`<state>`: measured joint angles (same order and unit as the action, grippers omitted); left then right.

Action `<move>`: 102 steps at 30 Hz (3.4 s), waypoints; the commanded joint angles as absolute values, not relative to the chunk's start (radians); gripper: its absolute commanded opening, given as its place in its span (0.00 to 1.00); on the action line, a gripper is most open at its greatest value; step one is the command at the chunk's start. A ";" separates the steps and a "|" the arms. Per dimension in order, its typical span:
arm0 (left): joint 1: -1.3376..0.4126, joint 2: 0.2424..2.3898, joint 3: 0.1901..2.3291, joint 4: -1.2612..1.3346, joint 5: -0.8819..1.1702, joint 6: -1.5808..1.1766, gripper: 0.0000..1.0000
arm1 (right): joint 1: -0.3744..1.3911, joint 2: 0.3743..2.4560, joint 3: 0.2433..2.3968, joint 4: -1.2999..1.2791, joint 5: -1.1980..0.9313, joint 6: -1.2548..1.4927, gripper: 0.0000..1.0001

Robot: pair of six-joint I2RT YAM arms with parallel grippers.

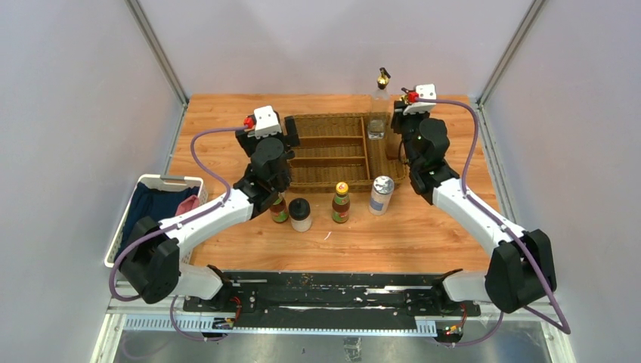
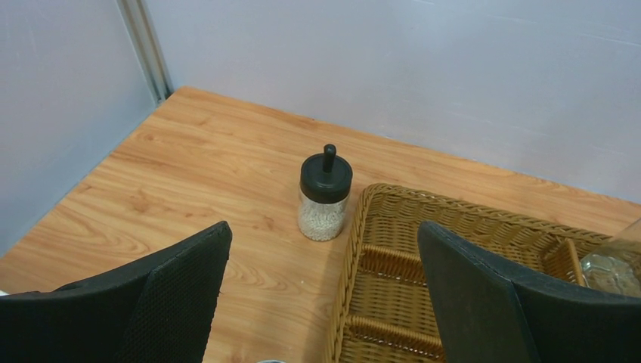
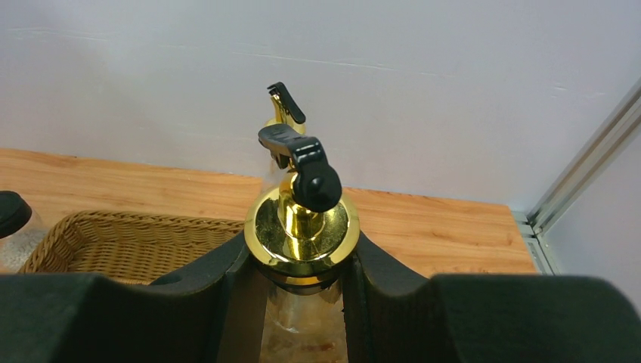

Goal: Organize the condiment bottles
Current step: Pick up the bottle from the center of the board, then place the bottle in the storage box.

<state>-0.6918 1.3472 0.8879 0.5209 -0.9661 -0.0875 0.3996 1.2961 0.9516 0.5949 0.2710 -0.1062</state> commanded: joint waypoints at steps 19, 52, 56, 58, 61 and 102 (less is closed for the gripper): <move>-0.704 1.354 0.918 0.530 -1.006 -0.095 1.00 | 0.494 1.407 0.924 0.876 0.410 -0.134 0.00; -0.704 1.432 0.971 0.533 -1.022 -0.043 1.00 | 0.495 1.528 0.901 1.014 0.430 -0.076 0.00; -0.704 1.436 0.973 0.534 -1.025 -0.041 1.00 | 0.492 1.536 0.899 1.019 0.429 -0.072 0.00; -0.704 1.437 0.973 0.535 -1.025 -0.040 1.00 | 0.491 1.541 0.896 1.026 0.430 -0.070 0.00; -0.704 1.441 0.973 0.535 -1.027 -0.038 1.00 | 0.489 1.544 0.894 1.030 0.430 -0.068 0.00; -0.704 1.470 0.972 0.533 -1.031 -0.045 1.00 | 0.483 1.599 0.870 1.029 0.432 -0.067 0.48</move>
<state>-0.6964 1.4578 0.9501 0.5213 -0.9997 -0.0364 0.4782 1.5909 0.8738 0.9741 0.4129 -0.0719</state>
